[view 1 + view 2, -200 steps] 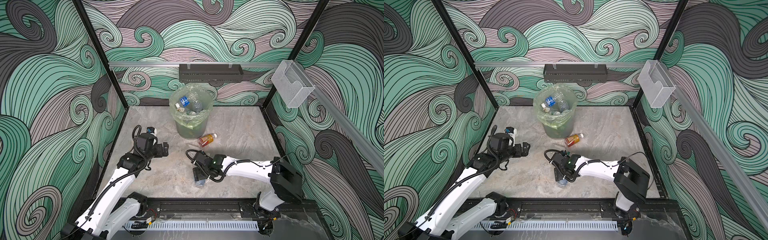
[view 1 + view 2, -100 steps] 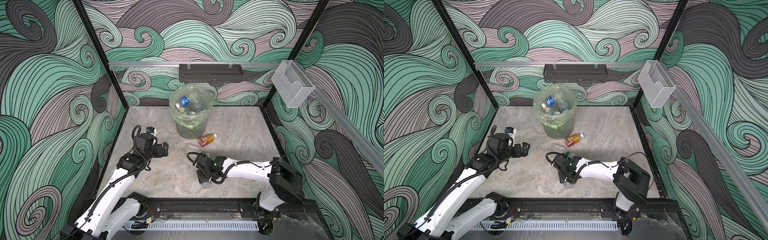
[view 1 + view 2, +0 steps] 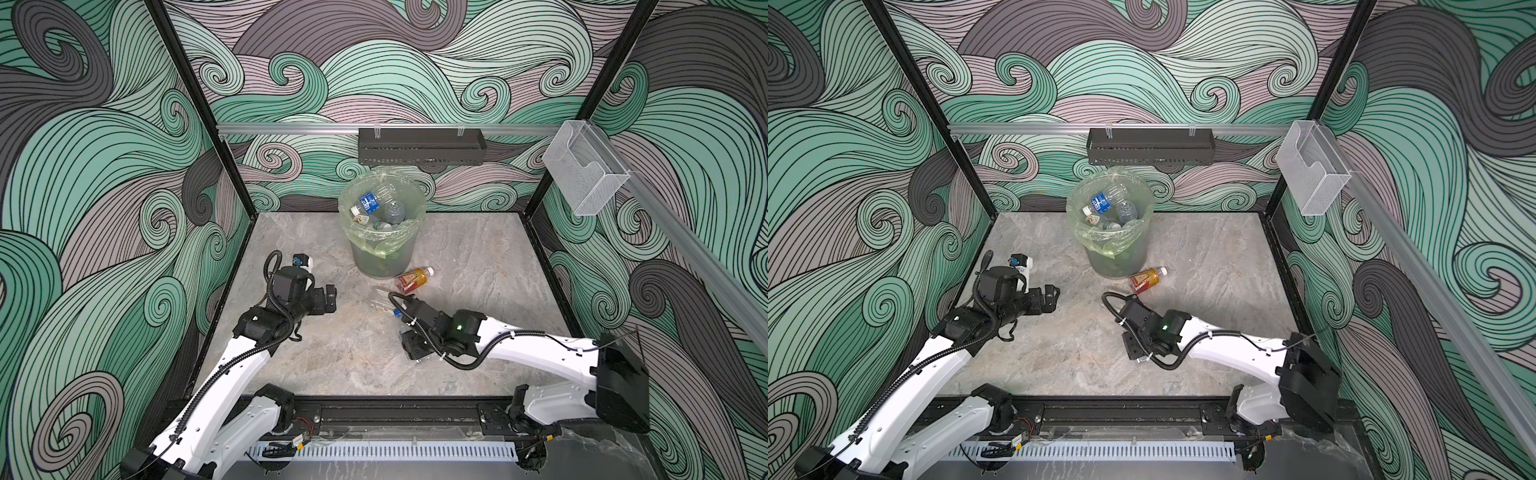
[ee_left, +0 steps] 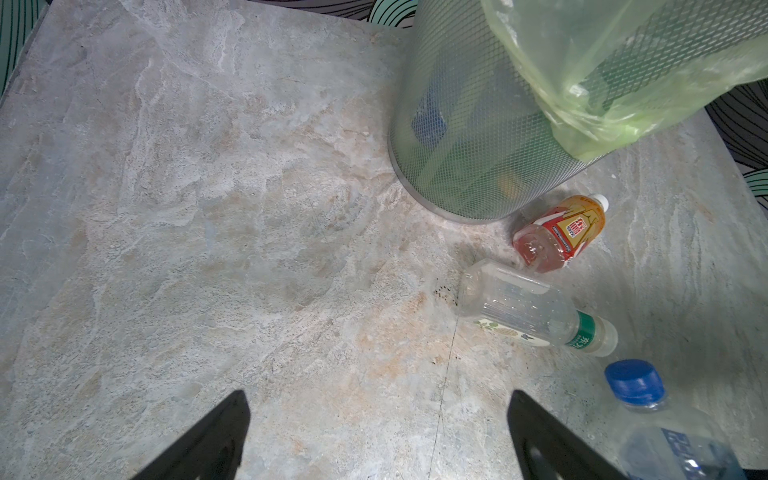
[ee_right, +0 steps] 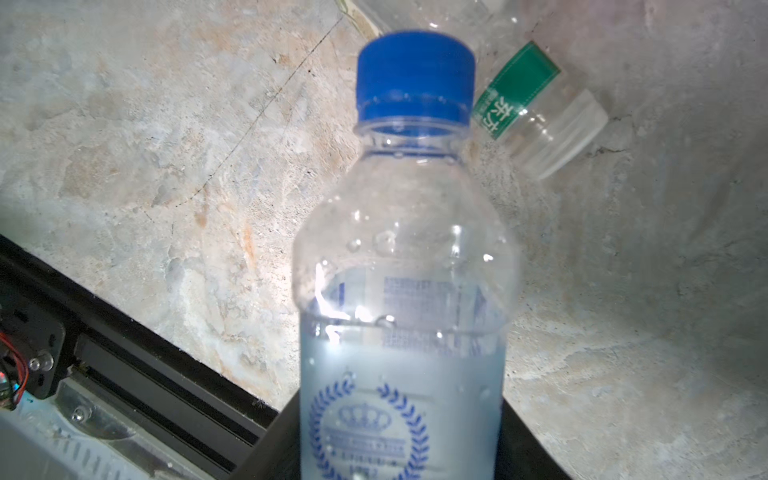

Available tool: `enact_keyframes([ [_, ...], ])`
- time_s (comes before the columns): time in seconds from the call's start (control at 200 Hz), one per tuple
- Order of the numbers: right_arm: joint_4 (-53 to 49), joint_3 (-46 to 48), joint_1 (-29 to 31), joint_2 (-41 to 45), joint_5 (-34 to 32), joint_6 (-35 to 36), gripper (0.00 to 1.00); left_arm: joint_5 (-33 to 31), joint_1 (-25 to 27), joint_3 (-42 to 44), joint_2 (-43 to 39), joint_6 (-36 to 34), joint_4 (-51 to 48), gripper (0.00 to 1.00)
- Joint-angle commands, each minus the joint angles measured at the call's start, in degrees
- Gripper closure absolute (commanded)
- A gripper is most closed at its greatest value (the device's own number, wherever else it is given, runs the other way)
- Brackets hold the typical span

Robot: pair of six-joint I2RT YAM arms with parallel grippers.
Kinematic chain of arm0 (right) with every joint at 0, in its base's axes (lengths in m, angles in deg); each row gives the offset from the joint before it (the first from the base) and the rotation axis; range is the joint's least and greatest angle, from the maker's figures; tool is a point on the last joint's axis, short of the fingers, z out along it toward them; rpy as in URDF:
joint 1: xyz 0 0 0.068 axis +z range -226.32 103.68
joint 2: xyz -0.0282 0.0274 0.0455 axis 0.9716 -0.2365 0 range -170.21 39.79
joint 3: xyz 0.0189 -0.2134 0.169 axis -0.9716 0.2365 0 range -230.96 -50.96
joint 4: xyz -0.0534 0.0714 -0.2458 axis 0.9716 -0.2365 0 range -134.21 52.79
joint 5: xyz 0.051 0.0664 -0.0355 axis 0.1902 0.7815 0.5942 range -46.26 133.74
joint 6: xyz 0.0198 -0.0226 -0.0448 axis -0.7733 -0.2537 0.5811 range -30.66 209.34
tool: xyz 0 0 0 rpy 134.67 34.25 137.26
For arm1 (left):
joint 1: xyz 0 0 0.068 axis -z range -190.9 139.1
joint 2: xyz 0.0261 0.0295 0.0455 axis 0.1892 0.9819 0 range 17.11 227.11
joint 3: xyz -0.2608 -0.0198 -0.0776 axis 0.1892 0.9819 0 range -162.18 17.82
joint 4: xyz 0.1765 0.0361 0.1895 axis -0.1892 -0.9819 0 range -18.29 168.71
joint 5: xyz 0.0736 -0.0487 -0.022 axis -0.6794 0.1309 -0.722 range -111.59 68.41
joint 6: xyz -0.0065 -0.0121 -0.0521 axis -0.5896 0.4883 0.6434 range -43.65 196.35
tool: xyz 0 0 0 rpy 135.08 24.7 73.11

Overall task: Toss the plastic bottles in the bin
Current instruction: 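Lift the blue-cap bottle with right gripper, carry over bin, release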

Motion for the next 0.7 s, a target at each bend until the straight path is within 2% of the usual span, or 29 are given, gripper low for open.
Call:
enact_keyframes([
  [0.0,-0.5,2.7,-3.3,5.9,1.6,3.5,0.45,-1.1,-0.5,-0.7,-0.3,-0.5,-0.9,0.01],
  [0.21,-0.2,3.1,-9.7,16.5,5.4,9.1,0.47,-0.8,-0.5,-0.7,-0.4,-0.1,-0.6,0.01],
  [0.355,0.3,-2.4,-15.6,17.6,9.8,13.9,0.48,-0.4,-0.5,-0.7,-0.1,-0.2,-0.1,0.01],
  [0.475,2.6,-13.8,-18.1,11.3,13.0,18.0,0.48,0.3,-0.5,-0.7,0.2,0.4,0.9,0.01],
  [0.57,5.9,-26.0,-19.3,2.9,14.7,19.7,0.49,0.7,-0.5,-1.1,0.5,0.4,1.5,0.01],
  [0.696,4.9,-49.2,-21.1,-13.4,12.8,20.6,0.46,1.2,-0.5,-2.0,0.6,-0.4,1.1,0.01],
])
